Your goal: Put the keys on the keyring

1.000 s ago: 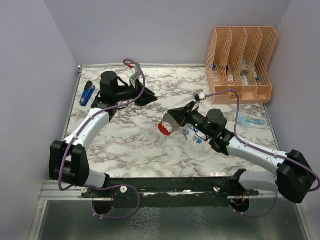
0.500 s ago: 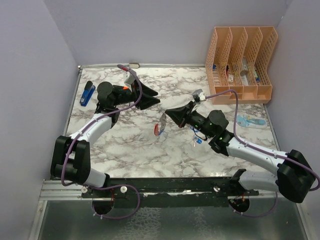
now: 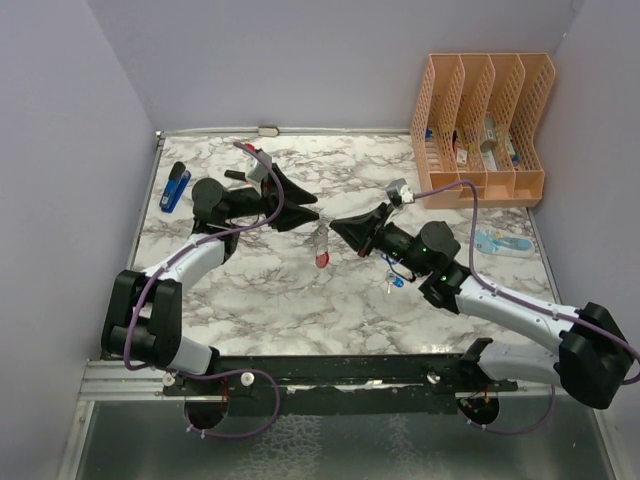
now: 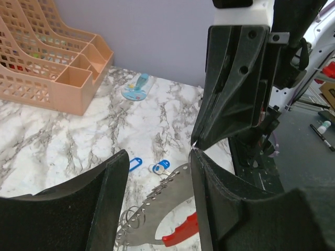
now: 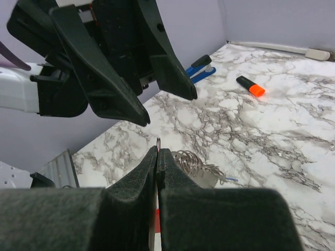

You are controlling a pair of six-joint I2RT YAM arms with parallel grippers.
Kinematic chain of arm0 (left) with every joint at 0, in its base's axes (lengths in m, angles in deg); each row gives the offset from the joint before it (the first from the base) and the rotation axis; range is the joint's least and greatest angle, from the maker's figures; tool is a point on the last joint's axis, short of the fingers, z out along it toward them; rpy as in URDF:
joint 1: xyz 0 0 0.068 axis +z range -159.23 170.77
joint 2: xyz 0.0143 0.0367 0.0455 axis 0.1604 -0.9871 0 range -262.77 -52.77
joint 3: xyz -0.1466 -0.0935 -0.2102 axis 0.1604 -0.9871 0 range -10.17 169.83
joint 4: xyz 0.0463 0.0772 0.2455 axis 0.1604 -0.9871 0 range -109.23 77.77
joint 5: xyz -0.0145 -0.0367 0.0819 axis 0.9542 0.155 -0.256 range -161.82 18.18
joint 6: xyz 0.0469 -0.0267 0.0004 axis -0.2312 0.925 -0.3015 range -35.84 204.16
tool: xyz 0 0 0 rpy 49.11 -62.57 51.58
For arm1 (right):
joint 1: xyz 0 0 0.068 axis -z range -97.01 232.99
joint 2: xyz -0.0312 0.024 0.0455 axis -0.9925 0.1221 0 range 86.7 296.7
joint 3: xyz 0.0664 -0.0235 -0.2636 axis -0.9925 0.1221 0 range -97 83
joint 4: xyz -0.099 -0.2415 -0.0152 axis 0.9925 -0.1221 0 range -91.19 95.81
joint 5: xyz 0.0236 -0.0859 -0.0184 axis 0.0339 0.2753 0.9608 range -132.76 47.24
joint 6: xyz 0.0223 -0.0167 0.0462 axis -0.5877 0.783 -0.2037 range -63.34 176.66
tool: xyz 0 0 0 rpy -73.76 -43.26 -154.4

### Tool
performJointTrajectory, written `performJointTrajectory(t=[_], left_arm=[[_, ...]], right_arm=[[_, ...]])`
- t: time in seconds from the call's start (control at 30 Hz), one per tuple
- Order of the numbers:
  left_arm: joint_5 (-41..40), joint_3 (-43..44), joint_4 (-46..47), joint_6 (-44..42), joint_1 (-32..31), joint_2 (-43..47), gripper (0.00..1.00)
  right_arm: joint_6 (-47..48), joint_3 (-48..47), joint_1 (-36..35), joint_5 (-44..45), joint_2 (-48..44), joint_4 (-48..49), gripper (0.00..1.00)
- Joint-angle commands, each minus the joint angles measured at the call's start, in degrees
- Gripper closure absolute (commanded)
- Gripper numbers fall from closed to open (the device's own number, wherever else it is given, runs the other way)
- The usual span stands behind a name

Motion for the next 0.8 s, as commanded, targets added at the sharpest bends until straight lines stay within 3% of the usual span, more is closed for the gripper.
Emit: performJointTrajectory(t=[0.0, 0.13, 0.37, 0.77], left_arm=[[2.5, -1.3, 3.9, 1.2, 0.2, -0.4, 0.46], [1.5, -1.0, 8.2, 5.7, 0.2, -2.7, 0.46], [2.7, -1.0, 41.0, 30.6, 0.2, -9.6, 0.43], [3.6, -1.4, 41.7, 31.5, 0.2, -8.2, 0.43]], right_arm=[[0.7, 0.4, -0.6, 0.6, -3.0, 3.9, 0.99], [0.2, 0.8, -0.7, 0.6, -2.9, 5.8, 0.99], [0.2, 0.1, -1.4, 1.0, -0.7, 8.0, 0.99], [1.0, 1.0, -1.7, 2.9, -1.9, 6.8, 0.99]])
